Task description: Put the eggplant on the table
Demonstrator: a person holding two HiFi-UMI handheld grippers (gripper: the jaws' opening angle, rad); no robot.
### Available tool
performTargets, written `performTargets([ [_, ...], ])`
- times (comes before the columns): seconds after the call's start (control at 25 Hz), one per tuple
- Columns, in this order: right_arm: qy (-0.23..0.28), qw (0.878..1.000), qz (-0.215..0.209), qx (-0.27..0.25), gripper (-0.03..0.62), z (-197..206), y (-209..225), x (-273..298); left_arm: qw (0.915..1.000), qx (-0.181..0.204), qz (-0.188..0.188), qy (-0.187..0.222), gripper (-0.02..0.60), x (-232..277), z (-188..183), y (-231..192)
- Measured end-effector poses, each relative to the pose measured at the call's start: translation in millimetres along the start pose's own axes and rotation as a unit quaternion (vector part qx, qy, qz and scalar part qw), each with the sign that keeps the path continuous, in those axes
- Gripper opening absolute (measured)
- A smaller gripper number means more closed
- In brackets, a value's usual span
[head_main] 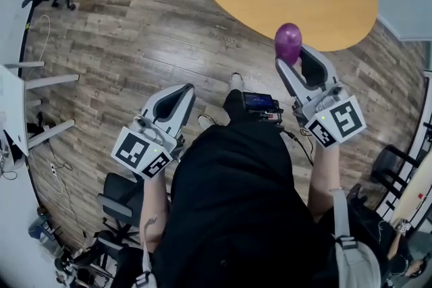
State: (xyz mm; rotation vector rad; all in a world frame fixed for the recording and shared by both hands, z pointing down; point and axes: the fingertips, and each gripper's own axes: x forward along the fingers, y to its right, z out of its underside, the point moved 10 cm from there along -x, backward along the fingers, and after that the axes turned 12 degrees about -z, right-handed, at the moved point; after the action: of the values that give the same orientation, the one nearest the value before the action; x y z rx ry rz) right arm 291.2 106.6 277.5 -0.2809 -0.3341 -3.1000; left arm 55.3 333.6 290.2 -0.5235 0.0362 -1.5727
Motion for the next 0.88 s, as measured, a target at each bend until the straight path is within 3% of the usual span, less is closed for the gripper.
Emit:
performTargets([
  [0.44, 0.003, 1.000, -0.013, 0.004, 0.192, -10, 70, 11, 0.9998, 0.014, -0.010, -0.005, 0.011, 72, -34, 3],
  [0.88, -0.013, 0.999, -0.038, 0.011, 0.190, -7, 93, 31, 0.9992, 0.004, -0.040, -0.007, 0.011, 90, -41, -4],
])
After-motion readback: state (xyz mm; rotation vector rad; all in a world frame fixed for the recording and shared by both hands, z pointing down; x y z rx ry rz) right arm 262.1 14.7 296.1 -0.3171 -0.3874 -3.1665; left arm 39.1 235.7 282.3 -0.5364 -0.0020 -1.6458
